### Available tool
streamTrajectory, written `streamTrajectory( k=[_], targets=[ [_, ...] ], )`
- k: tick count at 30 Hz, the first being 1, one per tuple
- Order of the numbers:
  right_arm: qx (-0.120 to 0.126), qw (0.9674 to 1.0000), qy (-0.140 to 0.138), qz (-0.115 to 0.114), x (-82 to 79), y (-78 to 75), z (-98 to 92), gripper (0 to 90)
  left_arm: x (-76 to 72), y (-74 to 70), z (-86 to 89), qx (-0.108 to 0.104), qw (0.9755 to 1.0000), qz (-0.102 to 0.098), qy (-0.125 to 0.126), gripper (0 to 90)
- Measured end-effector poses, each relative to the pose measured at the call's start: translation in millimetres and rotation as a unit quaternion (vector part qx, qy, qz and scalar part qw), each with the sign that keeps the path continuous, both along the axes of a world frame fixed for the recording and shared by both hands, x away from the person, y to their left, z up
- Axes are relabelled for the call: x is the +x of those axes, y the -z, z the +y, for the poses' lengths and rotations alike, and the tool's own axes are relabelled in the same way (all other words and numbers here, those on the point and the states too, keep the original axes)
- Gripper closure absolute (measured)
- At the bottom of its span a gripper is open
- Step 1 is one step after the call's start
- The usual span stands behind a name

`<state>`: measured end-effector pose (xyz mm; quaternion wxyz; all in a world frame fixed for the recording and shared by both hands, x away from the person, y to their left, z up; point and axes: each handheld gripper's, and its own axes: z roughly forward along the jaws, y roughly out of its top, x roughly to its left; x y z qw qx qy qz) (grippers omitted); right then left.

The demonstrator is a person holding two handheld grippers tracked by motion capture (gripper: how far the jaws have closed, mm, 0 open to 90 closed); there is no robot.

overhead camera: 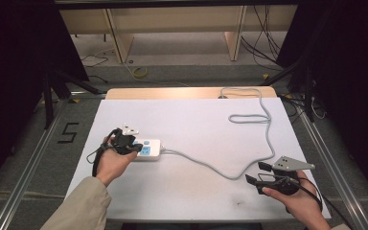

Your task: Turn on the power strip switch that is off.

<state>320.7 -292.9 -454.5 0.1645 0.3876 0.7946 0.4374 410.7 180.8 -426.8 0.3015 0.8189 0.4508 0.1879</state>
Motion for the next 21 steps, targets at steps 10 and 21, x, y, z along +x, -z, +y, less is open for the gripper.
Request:
streamTrajectory(
  k=[10, 21],
  targets=[
    [0.0, 1.0, -0.001, 0.001, 0.2, 0.3, 0.8, 29.2, 5.6, -0.8, 0.5, 0.0, 1.0, 0.006, -0.004, 89.8],
    [-0.002, 1.0, -0.003, 0.002, 0.4, 0.8, 0.8, 29.2, 9.6, -2.6, -0.3, 0.003, 1.0, 0.006, -0.004, 89.9]
  ],
)
